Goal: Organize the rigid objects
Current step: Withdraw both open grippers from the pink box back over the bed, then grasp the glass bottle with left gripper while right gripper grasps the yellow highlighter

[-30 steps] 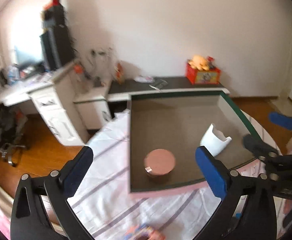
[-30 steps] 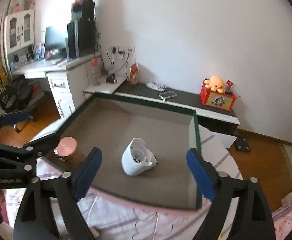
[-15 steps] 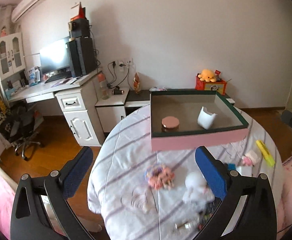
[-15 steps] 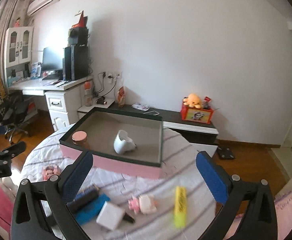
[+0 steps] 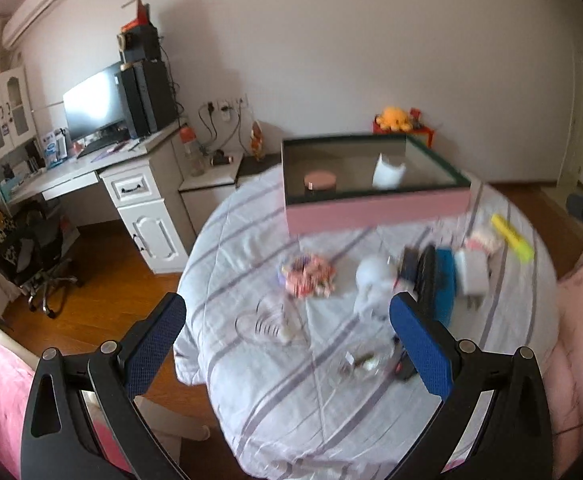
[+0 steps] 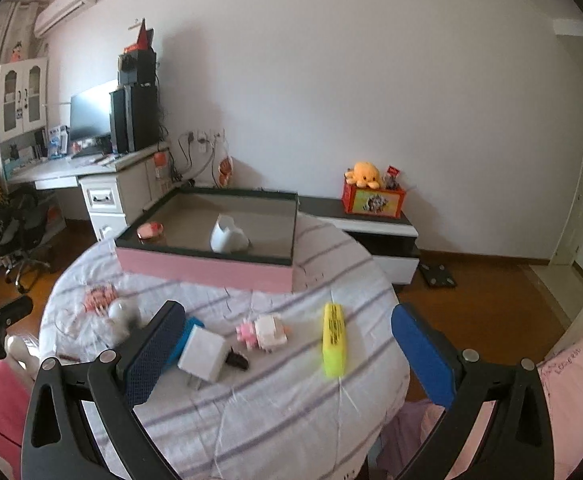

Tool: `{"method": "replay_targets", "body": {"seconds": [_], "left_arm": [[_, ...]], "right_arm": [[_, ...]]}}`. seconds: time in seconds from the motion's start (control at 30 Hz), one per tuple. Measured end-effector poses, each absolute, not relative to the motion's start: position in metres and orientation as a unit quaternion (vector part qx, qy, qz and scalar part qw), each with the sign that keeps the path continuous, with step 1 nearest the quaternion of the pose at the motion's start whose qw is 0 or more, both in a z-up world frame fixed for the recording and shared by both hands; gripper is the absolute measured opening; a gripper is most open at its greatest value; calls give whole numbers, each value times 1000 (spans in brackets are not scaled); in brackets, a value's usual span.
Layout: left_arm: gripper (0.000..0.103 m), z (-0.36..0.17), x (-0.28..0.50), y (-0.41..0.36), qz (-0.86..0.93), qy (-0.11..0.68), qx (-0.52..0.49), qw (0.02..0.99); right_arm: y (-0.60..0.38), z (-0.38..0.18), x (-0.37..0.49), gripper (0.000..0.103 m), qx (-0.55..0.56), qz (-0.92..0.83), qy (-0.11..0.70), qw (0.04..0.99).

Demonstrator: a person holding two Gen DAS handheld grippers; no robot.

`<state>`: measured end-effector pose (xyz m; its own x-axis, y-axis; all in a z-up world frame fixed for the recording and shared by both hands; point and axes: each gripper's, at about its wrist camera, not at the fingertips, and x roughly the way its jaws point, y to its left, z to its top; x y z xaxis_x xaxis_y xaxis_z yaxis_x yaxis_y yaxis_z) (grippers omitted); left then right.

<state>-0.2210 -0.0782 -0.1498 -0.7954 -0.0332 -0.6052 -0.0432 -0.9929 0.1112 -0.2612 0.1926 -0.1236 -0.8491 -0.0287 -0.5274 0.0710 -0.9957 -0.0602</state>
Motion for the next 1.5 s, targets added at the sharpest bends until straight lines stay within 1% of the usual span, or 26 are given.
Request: {"method": "replay_targets", "body": {"seconds": [0.2,0.33,0.47,0.7,0.77,0.83,0.87,0.93,1.0,1.23,1.33,1.4,1.5], "left_arm": [[103,-186,-223,-83,930,71,-360,24],[103,-204,-222,-77,925,99,-366,39],[103,-217,-229,-69,919,124,-371,59],[102,-231,-251,-56,910,128,-387,80],[94,-233,-257,-55,908,124,-390,86],[77,-235,-260,-55,906,107,-395,105],[72,-235,-263,-56,904,96,-400,118],[55,-236,-265,-56,901,82,-403,136],[46,-235,-266,-55,903,77,-399,138],[45,-232,-267,-72,905,43,-407,117],[45,-232,-266,-80,907,36,-407,104],[45,-233,-268,-85,907,30,-408,101],[44,-232,-271,-87,908,29,-407,97]], "right_arm": [[202,-153,-266,103,308,-951,33,13],[207,-170,-270,103,329,-944,33,8],[211,-183,-278,103,346,-938,31,3],[222,-195,-289,103,365,-931,20,-1],[227,-198,-292,103,370,-929,18,-7],[232,-201,-295,103,373,-928,14,-10],[234,-202,-297,103,375,-927,12,-12],[237,-205,-302,103,379,-925,8,-12],[241,-209,-309,103,383,-924,6,-11],[252,-230,-344,103,400,-916,7,-13],[251,-235,-356,97,402,-916,9,-5],[250,-240,-365,91,412,-911,10,-1],[249,-241,-371,89,415,-910,6,9]]}}
